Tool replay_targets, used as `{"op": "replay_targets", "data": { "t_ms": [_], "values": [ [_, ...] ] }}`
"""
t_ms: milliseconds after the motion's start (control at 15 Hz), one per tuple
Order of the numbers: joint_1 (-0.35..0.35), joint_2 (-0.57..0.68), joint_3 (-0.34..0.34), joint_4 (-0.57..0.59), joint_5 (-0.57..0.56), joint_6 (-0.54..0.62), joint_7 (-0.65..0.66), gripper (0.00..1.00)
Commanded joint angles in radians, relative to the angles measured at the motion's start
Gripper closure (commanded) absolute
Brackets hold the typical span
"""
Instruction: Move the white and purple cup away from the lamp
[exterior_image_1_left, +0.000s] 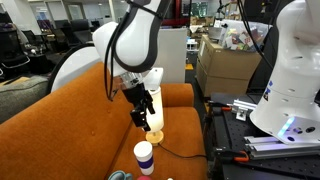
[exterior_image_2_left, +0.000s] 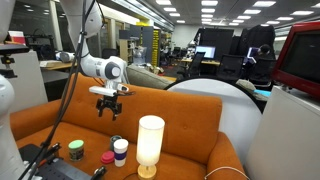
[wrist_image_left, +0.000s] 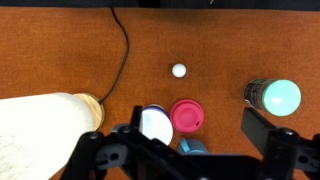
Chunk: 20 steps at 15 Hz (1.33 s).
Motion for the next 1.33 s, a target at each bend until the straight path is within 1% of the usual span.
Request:
{"op": "replay_targets", "data": {
  "t_ms": [0,200,267,333,467,733,800,933,1267],
  "values": [
    [0.02,0.015,-0.02,0.008,0.017,0.027,-0.018,0.0],
    [0.011,0.071,-0.015,0.032,0.024,0.09,-0.048,0.0],
    [-0.008,0.103,0.004,0.046,0.046,0.102,-0.101,0.0],
    [-0.011,0.128,0.005,0.058,0.05,0.118,-0.122,0.0],
    [-0.007,0.19,-0.001,0.097,0.045,0.106,-0.156,0.0],
    [-0.014,0.312,-0.002,0.202,0.036,0.024,-0.207,0.0],
    [0.001,0.279,-0.01,0.148,0.036,0.088,-0.174,0.0],
    [0.002,0.304,-0.01,0.164,0.036,0.087,-0.176,0.0],
    [0.004,0.297,-0.01,0.164,0.036,0.087,-0.175,0.0]
  ]
}}
